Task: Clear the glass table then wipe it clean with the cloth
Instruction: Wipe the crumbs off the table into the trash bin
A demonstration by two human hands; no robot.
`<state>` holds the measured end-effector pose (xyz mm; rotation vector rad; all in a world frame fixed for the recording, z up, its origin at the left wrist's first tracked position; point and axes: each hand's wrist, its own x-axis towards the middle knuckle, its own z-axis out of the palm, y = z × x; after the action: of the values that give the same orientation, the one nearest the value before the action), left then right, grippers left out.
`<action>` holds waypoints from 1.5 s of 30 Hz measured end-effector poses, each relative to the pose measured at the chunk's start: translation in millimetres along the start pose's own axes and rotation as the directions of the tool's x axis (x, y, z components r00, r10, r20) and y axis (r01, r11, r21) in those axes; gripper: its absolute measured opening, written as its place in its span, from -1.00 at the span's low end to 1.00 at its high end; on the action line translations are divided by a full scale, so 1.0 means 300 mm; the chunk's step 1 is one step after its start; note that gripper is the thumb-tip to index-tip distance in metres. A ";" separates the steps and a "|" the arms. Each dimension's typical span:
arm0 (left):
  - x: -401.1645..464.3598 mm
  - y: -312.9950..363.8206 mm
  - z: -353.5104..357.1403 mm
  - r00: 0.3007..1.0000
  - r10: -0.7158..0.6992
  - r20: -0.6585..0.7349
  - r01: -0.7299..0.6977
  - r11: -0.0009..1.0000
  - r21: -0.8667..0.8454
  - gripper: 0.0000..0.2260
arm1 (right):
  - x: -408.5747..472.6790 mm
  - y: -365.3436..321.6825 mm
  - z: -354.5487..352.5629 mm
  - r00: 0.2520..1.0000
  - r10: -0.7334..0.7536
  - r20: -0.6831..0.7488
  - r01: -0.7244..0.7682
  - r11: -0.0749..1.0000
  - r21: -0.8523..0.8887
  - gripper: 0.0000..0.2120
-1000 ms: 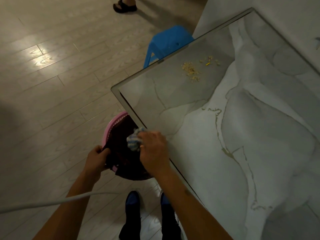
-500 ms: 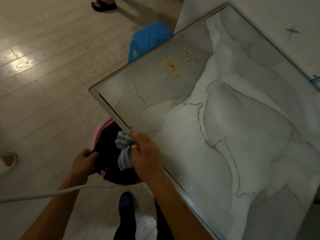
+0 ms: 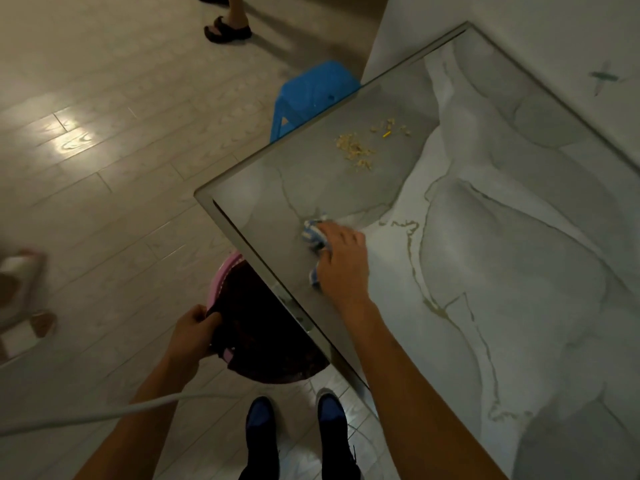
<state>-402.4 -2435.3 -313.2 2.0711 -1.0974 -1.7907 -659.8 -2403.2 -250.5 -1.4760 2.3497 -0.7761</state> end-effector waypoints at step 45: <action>0.185 0.048 -0.289 0.991 0.018 -0.135 0.023 0.955 0.297 -0.85 | 0.314 0.128 -0.357 0.922 0.354 -0.157 -0.285 0.894 0.345 -0.66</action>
<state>-329.0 -2508.0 -326.1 2.3215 -1.3981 -1.5340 -782.8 -2441.9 -178.3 -0.8782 2.3884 -1.2019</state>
